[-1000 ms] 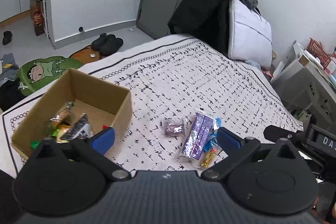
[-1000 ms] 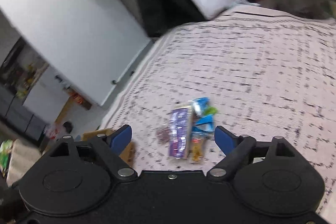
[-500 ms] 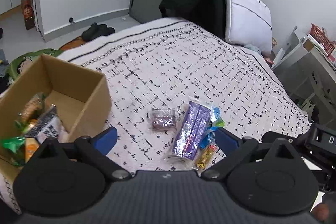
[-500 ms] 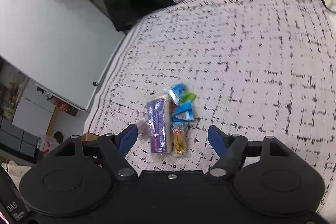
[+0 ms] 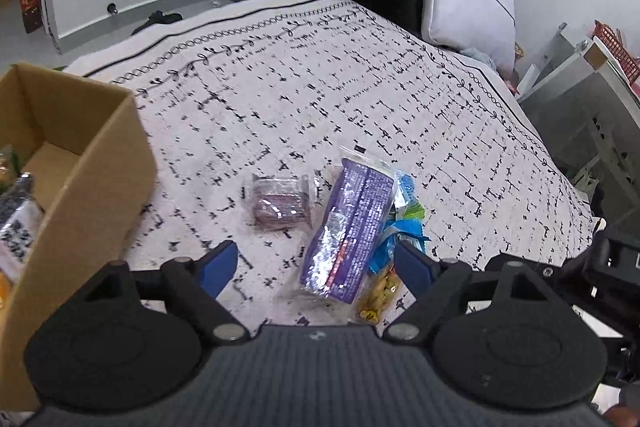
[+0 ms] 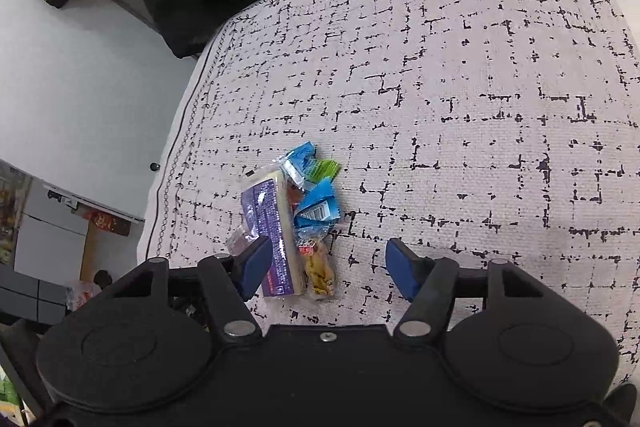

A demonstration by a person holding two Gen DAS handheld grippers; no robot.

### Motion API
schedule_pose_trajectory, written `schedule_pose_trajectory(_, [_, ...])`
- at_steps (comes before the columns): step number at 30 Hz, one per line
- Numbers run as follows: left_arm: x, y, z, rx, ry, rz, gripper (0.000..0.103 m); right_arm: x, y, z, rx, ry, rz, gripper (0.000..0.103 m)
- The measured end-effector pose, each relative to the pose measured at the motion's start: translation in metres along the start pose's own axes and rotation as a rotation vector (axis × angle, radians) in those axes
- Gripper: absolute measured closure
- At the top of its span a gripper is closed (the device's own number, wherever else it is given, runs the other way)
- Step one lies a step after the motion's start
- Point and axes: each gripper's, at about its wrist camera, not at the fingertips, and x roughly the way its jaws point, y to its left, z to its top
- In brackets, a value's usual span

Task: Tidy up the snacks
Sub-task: 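Grasp the yellow-labelled snack stick with the right gripper while the left grasps the purple bar packet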

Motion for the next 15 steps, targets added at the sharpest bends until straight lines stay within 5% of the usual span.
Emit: schedule_pose_trajectory(15, [0.049, 0.007, -0.004, -0.02, 0.067, -0.039, 0.039, 0.035, 0.008, 0.001, -0.003, 0.057, -0.041, 0.047])
